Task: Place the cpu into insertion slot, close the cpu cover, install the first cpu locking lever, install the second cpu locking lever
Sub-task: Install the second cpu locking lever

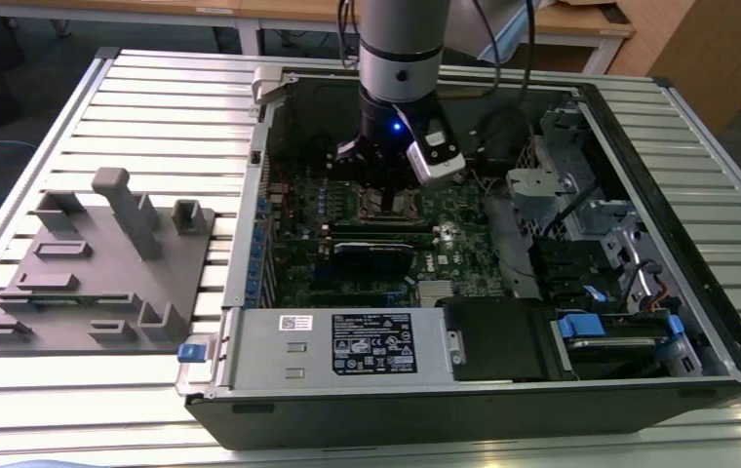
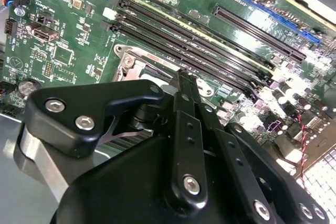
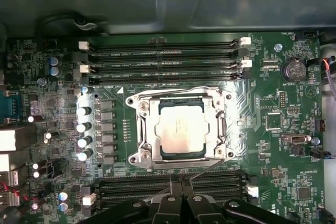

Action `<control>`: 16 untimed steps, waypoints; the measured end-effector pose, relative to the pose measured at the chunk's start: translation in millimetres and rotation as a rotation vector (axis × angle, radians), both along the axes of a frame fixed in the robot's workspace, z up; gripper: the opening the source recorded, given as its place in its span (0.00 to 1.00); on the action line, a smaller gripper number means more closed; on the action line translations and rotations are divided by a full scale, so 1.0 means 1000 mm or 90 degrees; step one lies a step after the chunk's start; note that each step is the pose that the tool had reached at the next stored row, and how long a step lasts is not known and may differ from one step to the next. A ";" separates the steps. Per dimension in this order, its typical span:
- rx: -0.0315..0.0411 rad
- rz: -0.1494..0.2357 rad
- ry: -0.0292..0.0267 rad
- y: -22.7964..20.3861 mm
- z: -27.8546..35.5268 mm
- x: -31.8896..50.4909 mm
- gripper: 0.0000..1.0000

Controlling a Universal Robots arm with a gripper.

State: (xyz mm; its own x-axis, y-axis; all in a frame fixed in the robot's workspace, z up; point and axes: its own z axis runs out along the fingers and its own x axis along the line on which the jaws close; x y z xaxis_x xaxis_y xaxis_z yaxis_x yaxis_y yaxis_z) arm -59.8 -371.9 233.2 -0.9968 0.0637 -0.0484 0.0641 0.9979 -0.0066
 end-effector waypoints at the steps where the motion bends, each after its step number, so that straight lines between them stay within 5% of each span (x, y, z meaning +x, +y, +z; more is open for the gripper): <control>1: 0.0000 0.000 0.0000 -0.0001 0.0000 -0.0006 0.11; 16: 0.0000 0.000 -0.0002 -0.0029 -0.0013 -0.0120 0.11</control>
